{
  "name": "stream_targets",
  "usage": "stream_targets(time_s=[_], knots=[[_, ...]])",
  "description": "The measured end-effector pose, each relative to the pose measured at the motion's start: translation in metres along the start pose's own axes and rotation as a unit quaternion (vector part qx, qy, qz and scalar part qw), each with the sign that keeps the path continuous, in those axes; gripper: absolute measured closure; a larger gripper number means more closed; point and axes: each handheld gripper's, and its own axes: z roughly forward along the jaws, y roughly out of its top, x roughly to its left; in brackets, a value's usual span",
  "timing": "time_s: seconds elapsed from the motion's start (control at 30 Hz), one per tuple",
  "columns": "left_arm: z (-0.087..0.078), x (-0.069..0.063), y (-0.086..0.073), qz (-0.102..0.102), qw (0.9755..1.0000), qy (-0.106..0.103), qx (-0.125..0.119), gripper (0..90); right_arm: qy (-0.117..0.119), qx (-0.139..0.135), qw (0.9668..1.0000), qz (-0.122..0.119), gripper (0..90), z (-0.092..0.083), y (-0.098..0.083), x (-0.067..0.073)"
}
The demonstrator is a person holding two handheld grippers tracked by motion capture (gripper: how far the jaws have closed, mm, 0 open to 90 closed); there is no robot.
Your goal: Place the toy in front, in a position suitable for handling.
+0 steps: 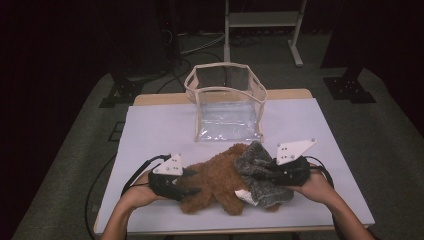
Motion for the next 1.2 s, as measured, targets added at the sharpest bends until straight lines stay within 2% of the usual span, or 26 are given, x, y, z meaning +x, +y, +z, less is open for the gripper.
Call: stream_targets(time_s=[0.1,0.23,0.33,0.43,0.53,0.67,0.73,0.83,0.97,1.03,1.1,1.2], knots=[[0.001,0.000,0.001,0.005,1.0000,-0.005,-0.007,45.0,0.004,0.007,0.9999,0.007,80.6,-0.002,-0.008,0.001],[0.004,-0.001,0.006,0.014,0.9999,-0.003,-0.009,44.4,0.004,0.026,0.9989,0.039,80.4,-0.007,-0.036,0.000],[0.007,-0.001,0.010,0.019,0.9998,-0.002,-0.007,43.1,0.002,0.024,0.9979,0.060,80.4,-0.015,-0.052,-0.003],[0.009,0.000,0.015,0.019,0.9998,0.001,-0.002,42.3,-0.009,0.010,0.9983,0.057,80.5,-0.026,-0.046,-0.006],[0.010,0.000,0.017,0.024,0.9997,-0.004,-0.002,42.3,-0.016,-0.011,0.9988,0.044,80.5,-0.030,-0.026,-0.010],[0.013,-0.001,0.020,0.032,0.9994,-0.009,-0.002,42.3,-0.022,-0.030,0.9990,0.026,80.5,-0.024,0.005,-0.018],[0.013,-0.002,0.021,0.032,0.9995,-0.009,-0.001,42.2,-0.021,-0.020,0.9993,0.024,80.5,-0.014,0.011,-0.022],[0.012,-0.001,0.020,0.031,0.9994,-0.012,-0.004,41.9,-0.021,0.003,0.9994,0.026,80.7,-0.002,0.004,-0.024],[0.012,0.000,0.024,0.033,0.9993,-0.016,-0.007,38.8,-0.008,-0.005,0.9990,0.045,80.9,-0.003,-0.012,-0.022],[0.013,0.004,0.034,0.031,0.9995,-0.003,-0.005,35.4,-0.005,0.004,0.9989,0.047,80.9,-0.002,-0.017,-0.020],[0.018,0.007,0.041,0.026,0.9996,-0.002,-0.004,33.1,-0.004,0.017,0.9989,0.043,81.0,0.001,-0.021,-0.017],[0.032,0.009,0.046,0.032,0.9992,-0.007,0.020,35.8,0.001,0.023,0.9986,0.047,81.0,0.003,-0.029,-0.014]])
